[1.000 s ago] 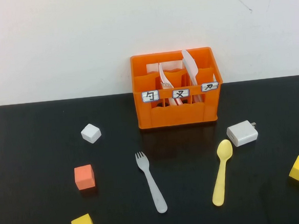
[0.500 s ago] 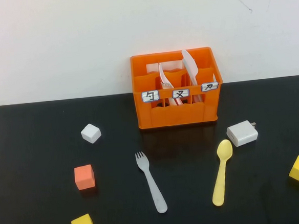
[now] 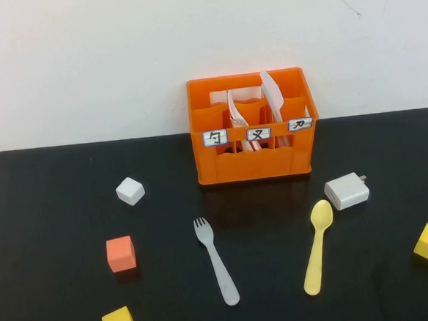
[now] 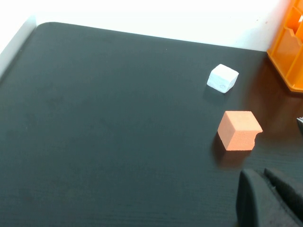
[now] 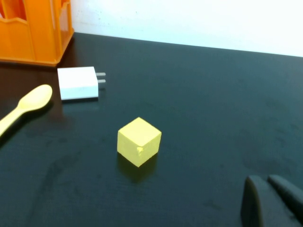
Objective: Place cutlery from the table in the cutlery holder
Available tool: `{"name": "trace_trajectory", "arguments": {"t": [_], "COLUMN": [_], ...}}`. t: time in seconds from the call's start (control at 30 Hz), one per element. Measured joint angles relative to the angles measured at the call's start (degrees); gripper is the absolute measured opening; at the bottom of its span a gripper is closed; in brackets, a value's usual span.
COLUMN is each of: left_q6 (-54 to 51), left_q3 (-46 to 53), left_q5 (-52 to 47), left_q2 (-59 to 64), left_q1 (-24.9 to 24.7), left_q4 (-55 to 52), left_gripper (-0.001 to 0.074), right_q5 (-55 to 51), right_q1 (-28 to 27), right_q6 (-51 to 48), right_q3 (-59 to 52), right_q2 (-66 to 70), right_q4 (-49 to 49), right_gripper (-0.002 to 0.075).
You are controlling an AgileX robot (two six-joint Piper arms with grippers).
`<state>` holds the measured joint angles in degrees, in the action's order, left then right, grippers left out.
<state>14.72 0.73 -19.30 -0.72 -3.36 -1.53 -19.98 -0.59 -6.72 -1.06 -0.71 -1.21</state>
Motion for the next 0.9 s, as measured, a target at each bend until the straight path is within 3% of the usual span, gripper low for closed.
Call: {"name": "trace_trajectory", "arguments": {"t": [0.9], "left_q6": [0.1], "left_q3": [0.0], "left_q5": [0.0], "left_q2": [0.0], "left_q1": [0.0], "left_q4": [0.6], "left_gripper": [-0.0002], "right_q5": [0.3], "right_q1": [0.0], "right_q6": [0.0], "right_q3": [0.0], "right_q2": [0.0], "right_q4": [0.0], "right_gripper": [-0.0002]}}
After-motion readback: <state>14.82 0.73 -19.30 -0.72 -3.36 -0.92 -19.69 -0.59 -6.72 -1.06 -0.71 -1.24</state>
